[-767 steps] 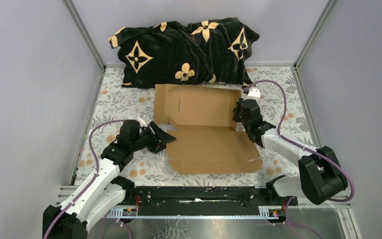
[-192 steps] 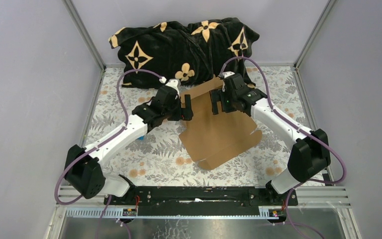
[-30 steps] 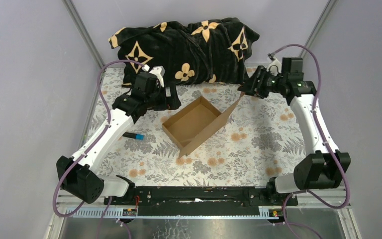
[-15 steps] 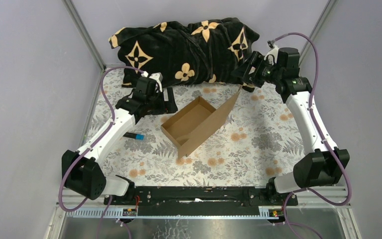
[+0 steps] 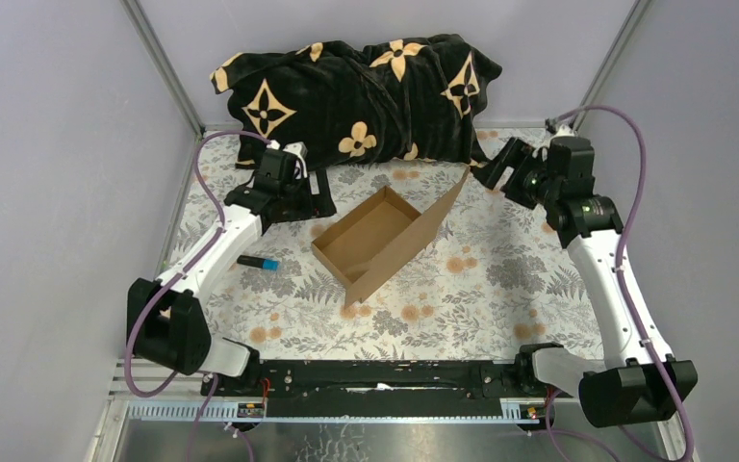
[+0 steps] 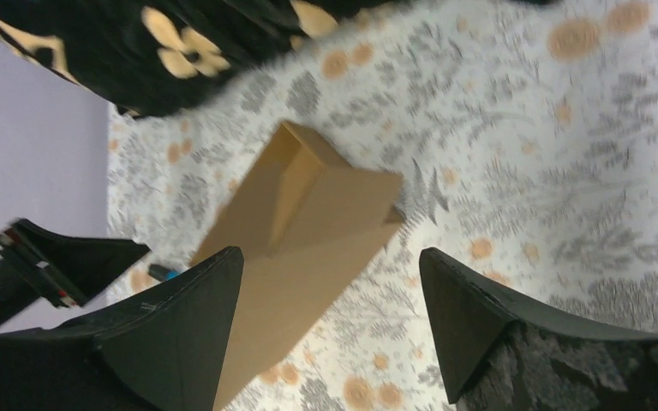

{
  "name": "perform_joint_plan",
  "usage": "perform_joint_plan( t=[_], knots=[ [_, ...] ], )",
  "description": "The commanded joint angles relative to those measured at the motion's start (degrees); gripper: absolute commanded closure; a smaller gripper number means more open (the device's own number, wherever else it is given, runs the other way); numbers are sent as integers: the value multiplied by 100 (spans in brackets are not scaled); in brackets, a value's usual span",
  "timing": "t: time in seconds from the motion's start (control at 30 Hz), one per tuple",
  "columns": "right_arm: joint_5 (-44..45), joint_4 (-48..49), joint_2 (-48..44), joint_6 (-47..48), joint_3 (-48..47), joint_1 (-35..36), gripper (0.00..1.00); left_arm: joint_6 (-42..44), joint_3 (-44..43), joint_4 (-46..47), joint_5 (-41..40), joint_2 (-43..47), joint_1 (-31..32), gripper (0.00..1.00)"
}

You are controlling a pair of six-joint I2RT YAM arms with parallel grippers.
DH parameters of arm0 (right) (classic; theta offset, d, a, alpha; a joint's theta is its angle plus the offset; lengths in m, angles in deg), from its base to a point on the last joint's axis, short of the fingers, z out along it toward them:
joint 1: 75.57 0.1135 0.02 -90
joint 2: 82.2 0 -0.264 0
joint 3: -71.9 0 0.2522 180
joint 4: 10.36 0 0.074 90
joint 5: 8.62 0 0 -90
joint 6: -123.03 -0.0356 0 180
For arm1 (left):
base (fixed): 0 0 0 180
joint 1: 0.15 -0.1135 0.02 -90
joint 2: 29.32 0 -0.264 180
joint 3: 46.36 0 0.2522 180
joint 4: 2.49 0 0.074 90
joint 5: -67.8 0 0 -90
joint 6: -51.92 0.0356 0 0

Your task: Fold the paper box

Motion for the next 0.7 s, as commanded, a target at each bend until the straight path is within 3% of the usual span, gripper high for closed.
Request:
perform_joint_plan(
  t=[0.0, 0.17, 0.43, 0.53, 0.67],
  knots=[
    [-90, -10, -166, 0, 869, 0, 18, 107, 39, 452, 104, -160, -82, 5],
    [-746, 586, -228, -325, 1814, 55, 21, 98, 84, 636, 78, -412, -184, 5],
    [-939, 1128, 323, -584, 1903, 647, 22, -53, -176, 833, 8, -1198, -323, 6],
    [-965, 1248, 502, -674, 1887, 838, 23, -62, -267, 807, -121, -1491, -324, 14],
    [-911, 1370, 627, -790, 1868, 1131, 23, -80, -234, 759, -198, -1744, -320, 32]
  ],
)
